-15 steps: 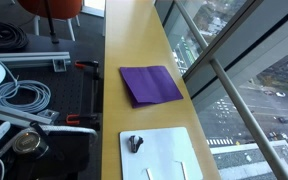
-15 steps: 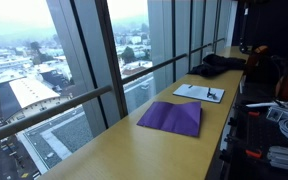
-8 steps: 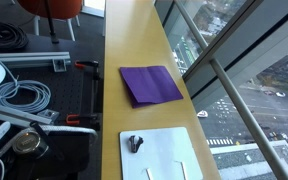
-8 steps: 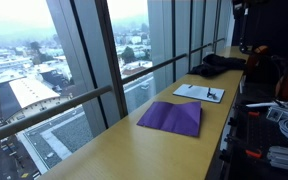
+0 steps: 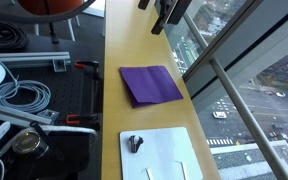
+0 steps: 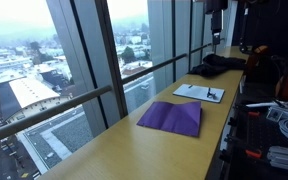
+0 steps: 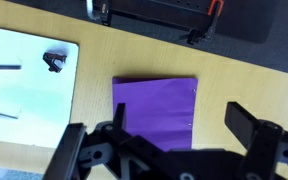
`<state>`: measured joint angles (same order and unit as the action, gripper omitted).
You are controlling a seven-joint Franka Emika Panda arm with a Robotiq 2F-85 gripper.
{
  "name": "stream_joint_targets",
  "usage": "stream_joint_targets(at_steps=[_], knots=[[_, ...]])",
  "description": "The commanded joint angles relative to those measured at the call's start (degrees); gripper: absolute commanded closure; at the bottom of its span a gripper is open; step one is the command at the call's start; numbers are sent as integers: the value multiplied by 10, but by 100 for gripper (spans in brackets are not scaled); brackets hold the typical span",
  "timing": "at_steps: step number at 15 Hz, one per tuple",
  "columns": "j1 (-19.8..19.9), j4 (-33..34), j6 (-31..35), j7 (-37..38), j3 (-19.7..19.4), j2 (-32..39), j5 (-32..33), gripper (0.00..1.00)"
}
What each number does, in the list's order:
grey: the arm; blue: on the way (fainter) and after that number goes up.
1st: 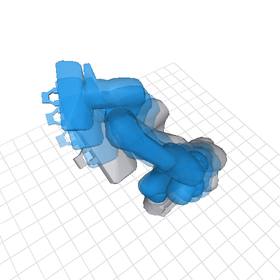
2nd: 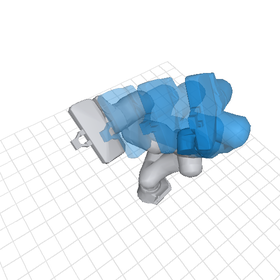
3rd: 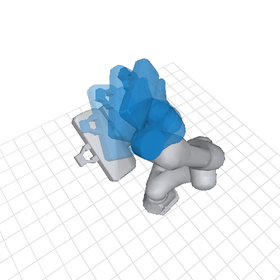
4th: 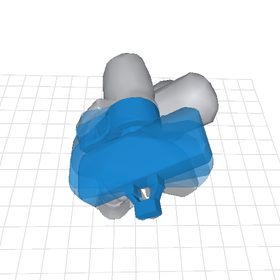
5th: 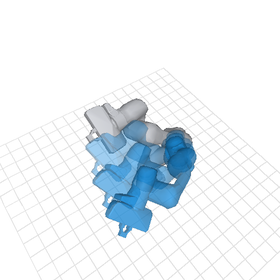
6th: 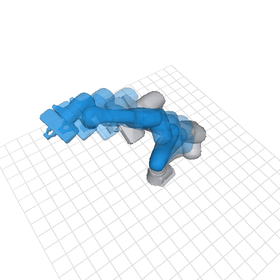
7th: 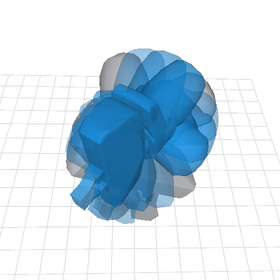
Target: Open the purple file holder
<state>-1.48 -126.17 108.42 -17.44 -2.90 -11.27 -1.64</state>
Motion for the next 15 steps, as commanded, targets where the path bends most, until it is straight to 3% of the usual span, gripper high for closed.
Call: stream_joint_targets(at_steps=[1,7,15], knots=[[13,24,10,-98,-29,59,-48,0],[51,73,19,-164,-31,179,-60,0],[65,141,53,-135,1,316,-47,0]])
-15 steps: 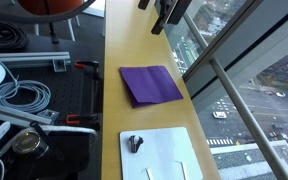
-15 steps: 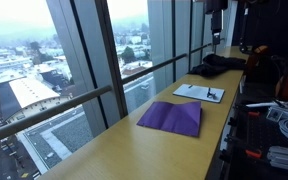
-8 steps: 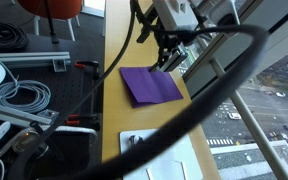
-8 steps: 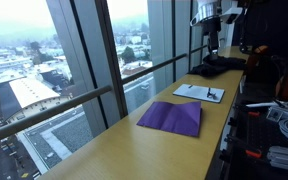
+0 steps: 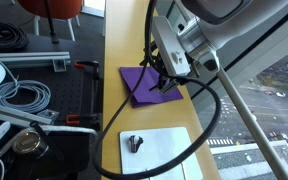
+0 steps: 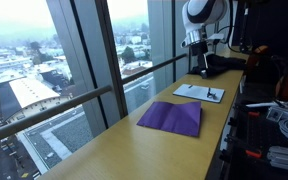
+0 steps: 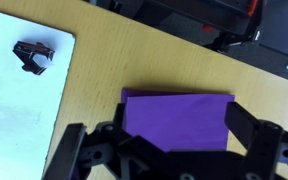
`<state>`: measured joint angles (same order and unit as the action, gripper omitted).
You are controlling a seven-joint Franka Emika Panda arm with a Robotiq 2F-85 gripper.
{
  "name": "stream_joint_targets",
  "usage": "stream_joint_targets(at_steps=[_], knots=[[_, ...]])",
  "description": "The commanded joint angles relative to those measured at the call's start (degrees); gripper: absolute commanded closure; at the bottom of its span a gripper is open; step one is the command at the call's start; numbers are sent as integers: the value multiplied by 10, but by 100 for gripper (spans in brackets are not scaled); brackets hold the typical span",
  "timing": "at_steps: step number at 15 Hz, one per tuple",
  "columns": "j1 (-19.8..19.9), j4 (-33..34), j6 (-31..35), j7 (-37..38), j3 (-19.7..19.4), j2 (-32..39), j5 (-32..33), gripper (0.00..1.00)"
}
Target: Open the purple file holder
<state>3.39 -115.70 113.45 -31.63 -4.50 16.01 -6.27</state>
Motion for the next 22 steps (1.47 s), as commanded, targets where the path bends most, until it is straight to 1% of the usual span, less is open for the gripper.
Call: stream_joint_targets(at_steps=[1,10,15,22], knots=[[20,45,-1,8,20,56,-1,0],[47,139,-7,34,41,172,-6,0],[48,165,-7,55,59,222,-7,0],[45,188,-9,75,71,262,-1,0]])
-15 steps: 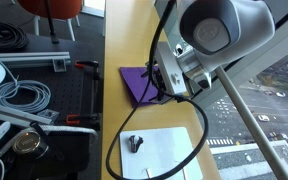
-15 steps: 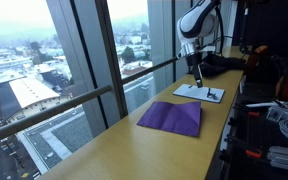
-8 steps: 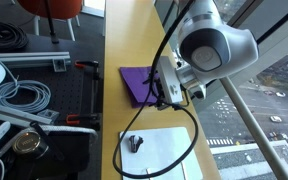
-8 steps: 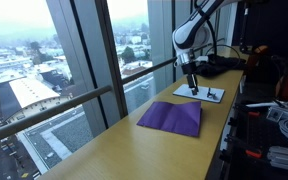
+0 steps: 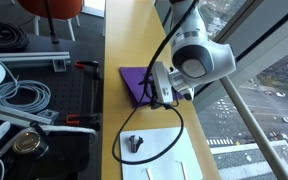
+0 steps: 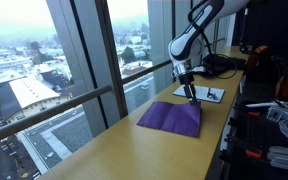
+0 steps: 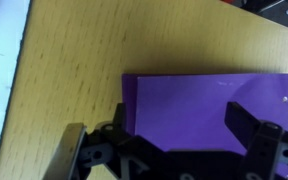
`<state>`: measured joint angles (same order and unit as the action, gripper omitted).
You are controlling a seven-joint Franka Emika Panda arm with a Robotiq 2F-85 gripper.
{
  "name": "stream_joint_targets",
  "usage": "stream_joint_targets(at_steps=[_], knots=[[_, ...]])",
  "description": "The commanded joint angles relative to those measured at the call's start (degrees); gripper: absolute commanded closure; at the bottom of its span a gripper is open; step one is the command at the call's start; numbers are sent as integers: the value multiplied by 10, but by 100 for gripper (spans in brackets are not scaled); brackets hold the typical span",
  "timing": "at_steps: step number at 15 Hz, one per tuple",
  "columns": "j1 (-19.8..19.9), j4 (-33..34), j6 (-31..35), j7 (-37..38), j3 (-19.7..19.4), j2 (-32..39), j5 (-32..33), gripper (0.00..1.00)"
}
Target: Open the purple file holder
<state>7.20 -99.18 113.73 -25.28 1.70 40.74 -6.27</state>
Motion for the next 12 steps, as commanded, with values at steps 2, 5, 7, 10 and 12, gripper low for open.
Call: stream_joint_targets(at_steps=[2,5,7,10,12], knots=[[8,29,-14,13,10,20,-1,0],[9,36,-15,15,10,24,-1,28],[10,40,-16,15,9,26,-1,42],[13,41,-18,16,8,25,0,66],[12,40,-16,18,7,23,3,80]])
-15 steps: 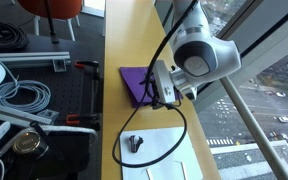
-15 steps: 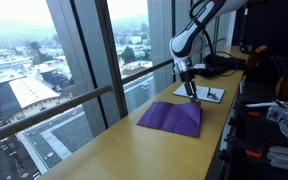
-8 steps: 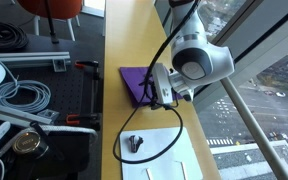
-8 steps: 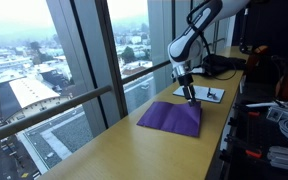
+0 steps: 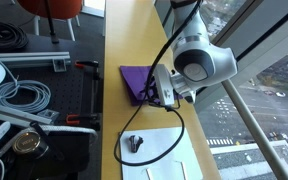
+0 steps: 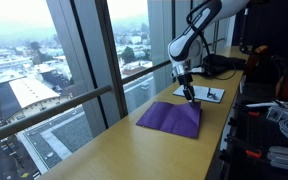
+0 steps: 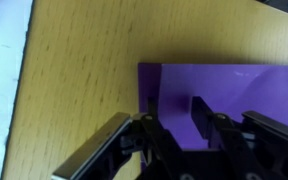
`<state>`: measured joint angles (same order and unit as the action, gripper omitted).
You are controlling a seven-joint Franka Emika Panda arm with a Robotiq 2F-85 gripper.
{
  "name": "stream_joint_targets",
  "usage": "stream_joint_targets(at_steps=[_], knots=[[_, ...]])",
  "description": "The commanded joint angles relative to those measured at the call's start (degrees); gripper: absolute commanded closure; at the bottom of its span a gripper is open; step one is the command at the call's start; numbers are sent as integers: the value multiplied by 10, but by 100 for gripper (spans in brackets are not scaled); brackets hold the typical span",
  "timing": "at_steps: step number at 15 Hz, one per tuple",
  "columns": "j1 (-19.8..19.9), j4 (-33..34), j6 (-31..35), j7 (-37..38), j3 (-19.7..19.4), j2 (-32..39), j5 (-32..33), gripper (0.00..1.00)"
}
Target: Open the purple file holder
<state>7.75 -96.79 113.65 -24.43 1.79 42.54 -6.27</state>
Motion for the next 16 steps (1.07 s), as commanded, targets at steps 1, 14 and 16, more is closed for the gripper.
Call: stream_joint_targets(at_steps=[1,14,16], knots=[[3,12,-13,12,5,0,7,88],[-154,-62,-73,246,-39,-181,299,100],[-162,-59,-90,266,-41,-193,354,100]])
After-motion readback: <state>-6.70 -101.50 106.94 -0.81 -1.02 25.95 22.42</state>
